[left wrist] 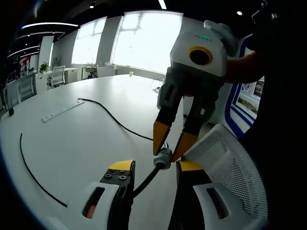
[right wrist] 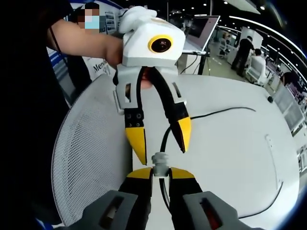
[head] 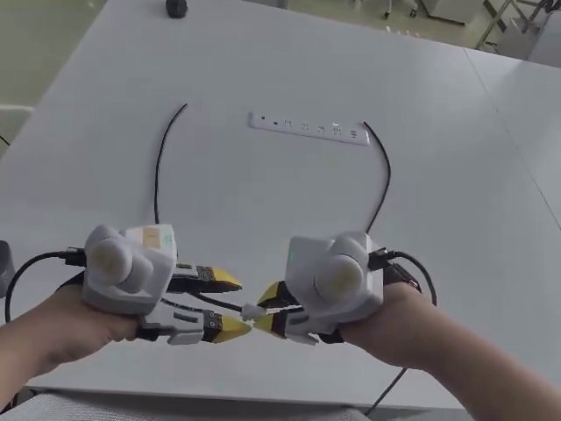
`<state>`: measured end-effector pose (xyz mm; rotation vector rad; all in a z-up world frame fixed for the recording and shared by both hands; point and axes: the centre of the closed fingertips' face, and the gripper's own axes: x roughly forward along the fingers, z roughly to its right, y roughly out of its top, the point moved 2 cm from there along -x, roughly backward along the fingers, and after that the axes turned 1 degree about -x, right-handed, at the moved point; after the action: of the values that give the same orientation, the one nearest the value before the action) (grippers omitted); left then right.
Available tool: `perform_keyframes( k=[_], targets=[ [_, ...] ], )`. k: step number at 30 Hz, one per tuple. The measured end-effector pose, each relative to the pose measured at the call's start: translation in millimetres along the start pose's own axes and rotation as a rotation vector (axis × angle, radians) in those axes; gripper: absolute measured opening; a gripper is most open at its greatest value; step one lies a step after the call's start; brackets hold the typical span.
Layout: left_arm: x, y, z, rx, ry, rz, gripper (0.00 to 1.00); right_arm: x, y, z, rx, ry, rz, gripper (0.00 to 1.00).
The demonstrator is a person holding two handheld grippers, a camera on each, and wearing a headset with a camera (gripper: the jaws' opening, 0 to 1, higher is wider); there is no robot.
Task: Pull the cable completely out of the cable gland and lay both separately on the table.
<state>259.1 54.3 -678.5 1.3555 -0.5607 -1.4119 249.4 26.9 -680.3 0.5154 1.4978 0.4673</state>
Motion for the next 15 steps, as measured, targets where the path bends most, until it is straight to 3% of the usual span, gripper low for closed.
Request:
perform_keyframes(
  k=[6, 15],
  targets=[
    [1.2, 1.5, 5.9, 0.0, -0.041, -0.004, 0.19, -0.1, -0.2, 0.2, -0.017, 0.004, -0.002, 0.07],
    [6.1, -0.2, 10.3, 0.013, -0.057, -0.017, 0.17, 2.0, -2.8, -2.2, -0.053, 0.018, -0.013, 0.07]
  ],
)
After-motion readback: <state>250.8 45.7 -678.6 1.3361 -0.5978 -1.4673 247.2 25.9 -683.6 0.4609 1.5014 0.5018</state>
